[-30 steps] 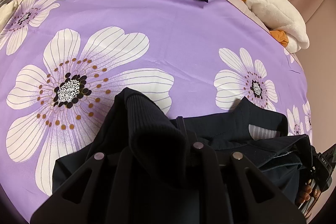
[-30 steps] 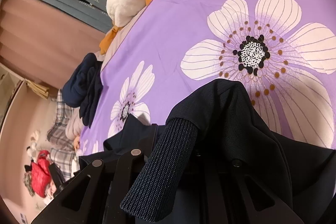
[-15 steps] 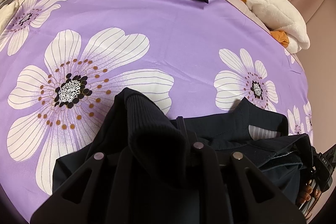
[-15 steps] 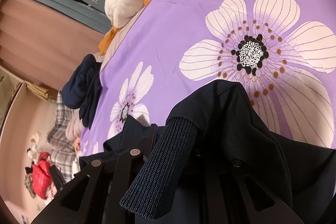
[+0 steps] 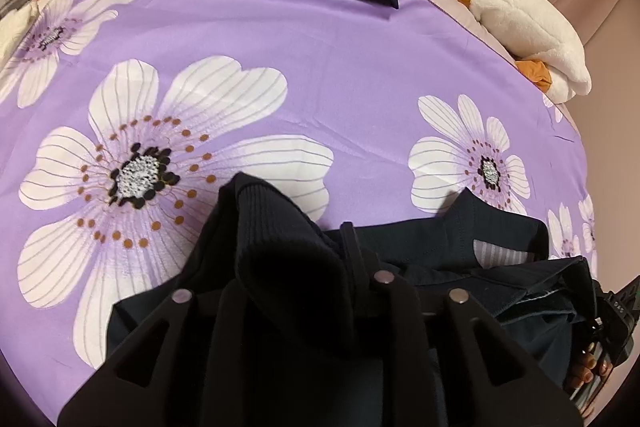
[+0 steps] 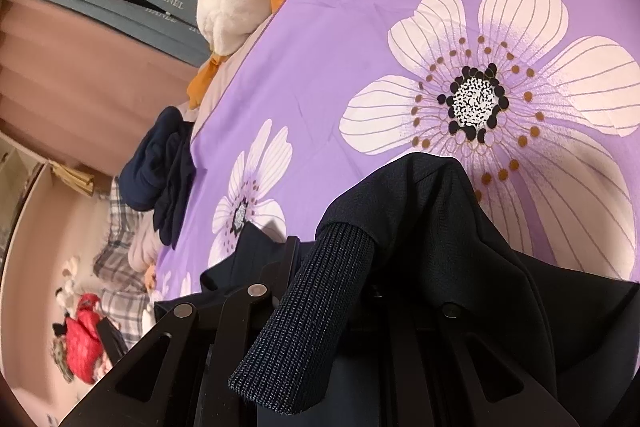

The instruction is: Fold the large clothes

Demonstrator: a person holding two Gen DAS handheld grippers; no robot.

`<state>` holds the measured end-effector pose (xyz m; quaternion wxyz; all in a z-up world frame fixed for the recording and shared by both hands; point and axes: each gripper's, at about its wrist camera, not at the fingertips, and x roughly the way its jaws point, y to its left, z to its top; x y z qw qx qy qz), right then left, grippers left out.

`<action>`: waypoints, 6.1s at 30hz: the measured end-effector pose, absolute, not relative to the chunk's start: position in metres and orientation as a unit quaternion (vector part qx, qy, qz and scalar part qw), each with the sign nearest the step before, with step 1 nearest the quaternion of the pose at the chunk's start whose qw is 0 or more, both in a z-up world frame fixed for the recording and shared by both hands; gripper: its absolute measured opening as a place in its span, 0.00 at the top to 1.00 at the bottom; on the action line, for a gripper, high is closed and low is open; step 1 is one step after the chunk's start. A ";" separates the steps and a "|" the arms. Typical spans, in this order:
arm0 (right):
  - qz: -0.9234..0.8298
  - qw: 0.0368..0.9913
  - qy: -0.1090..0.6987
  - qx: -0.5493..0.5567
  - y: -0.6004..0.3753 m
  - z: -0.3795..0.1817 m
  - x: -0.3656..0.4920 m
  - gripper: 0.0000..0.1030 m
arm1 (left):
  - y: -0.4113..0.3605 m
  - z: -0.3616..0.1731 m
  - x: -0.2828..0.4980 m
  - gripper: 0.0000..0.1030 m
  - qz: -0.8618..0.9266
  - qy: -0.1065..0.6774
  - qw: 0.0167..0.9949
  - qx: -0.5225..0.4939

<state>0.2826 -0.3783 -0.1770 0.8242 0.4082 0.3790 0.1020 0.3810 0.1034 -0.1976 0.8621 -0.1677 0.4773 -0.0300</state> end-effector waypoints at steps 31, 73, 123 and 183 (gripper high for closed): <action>0.075 0.796 0.367 0.476 -0.399 -0.172 0.289 0.59 | 0.119 -0.196 0.386 0.50 -0.009 0.470 0.865 -0.175; 0.018 0.835 0.302 0.459 -0.449 -0.126 0.198 0.31 | 0.187 -0.134 0.306 0.22 0.075 0.410 0.900 -0.129; 0.049 0.910 0.337 0.235 -0.381 -0.152 0.032 0.30 | 0.194 -0.169 0.070 0.22 -0.072 0.406 0.881 -0.231; 0.085 0.930 0.339 0.114 -0.343 -0.114 0.093 0.66 | 0.142 -0.157 0.147 0.42 -0.046 0.437 0.898 -0.030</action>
